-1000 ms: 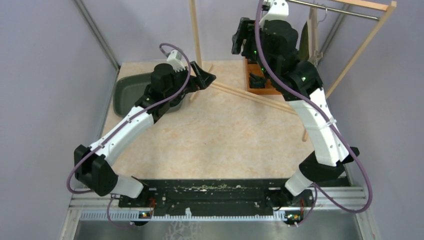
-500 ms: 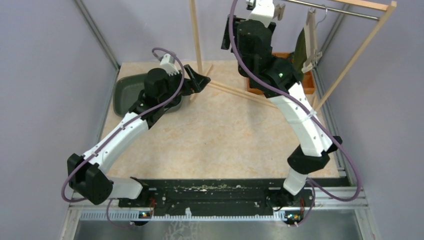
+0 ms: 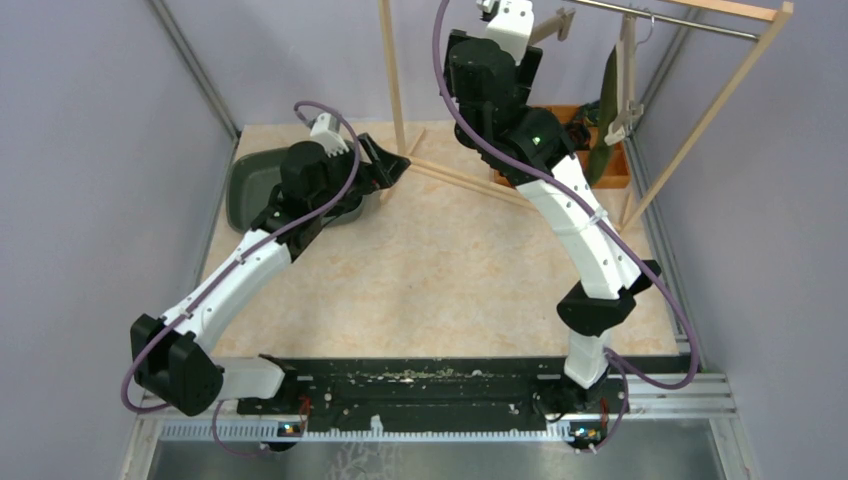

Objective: Clip the underwear to the hanger

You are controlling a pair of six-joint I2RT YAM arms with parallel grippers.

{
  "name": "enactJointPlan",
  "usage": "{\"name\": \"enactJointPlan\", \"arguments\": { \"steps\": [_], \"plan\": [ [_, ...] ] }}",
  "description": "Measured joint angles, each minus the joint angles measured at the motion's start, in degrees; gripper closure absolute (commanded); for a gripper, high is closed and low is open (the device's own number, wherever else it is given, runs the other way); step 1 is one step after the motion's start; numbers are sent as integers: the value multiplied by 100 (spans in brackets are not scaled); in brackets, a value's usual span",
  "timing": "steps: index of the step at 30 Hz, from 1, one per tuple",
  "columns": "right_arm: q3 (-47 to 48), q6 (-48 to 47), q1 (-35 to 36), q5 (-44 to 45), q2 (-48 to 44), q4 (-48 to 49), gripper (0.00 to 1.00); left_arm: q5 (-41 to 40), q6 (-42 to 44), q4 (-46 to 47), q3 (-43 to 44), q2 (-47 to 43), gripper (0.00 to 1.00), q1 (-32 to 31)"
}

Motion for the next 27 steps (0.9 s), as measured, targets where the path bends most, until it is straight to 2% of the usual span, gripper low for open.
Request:
{"name": "enactJointPlan", "arguments": {
  "steps": [22, 27],
  "plan": [
    [-350, 0, 0, 278, -293, 72, 23, 4, -4, 9, -195, -81, 6, 63],
    [-350, -2, -7, 273, -295, 57, 36, 7, -4, 15, -234, -90, 6, 90]
  ]
}}
